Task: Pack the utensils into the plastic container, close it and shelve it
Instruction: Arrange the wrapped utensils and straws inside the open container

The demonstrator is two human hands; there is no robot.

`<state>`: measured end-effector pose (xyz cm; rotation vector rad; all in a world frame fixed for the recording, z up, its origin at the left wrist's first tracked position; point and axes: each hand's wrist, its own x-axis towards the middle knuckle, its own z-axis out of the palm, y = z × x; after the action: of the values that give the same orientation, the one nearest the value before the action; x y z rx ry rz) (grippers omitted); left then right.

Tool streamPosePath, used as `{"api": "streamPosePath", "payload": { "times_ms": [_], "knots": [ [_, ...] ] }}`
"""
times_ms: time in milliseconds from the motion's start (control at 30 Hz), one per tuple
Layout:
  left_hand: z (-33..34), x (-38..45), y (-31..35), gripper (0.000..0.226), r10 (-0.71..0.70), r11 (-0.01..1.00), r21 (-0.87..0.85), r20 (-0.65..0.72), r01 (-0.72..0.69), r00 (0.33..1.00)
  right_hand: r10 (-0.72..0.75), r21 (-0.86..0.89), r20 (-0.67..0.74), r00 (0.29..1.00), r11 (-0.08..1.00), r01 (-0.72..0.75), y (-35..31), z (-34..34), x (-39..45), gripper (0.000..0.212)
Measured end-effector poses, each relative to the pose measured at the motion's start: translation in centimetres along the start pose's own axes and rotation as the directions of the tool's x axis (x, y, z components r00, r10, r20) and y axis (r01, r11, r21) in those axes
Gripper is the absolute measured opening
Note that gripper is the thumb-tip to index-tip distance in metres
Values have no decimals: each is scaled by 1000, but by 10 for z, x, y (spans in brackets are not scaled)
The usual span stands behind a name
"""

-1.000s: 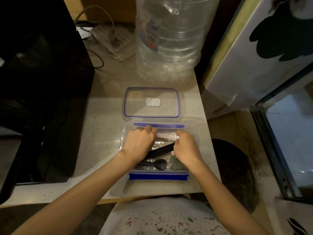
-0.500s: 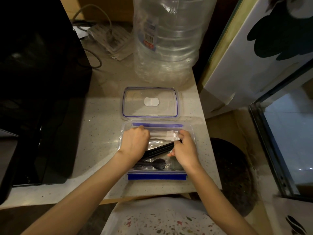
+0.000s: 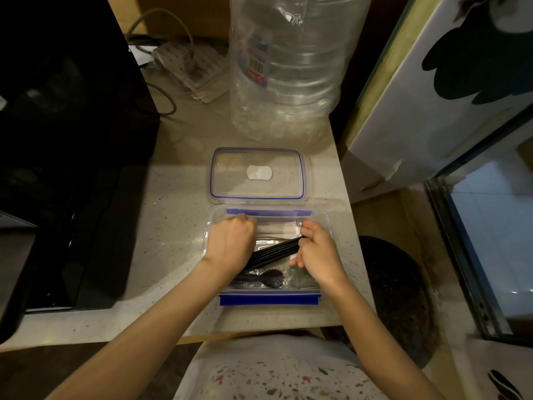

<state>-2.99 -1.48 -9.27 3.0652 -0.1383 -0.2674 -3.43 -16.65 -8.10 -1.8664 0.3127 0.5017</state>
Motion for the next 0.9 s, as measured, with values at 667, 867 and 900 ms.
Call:
{"api": "streamPosePath", "payload": {
  "times_ms": [667,867,900],
  "knots": [
    [-13,-7,-9,24,128,975,-193,78,-111,989,-289,-716,428,857,471,516,-16,-14,4,31],
    [-2,-13,-3,24,115,974,-213,185,-75,976,-236,-744,542,807,312,591,-15,-6,14,26],
    [-2,-13,-2,21,105,976,-210,183,-66,977,-245,-744,547,800,296,600,-13,-4,14,25]
  ]
}}
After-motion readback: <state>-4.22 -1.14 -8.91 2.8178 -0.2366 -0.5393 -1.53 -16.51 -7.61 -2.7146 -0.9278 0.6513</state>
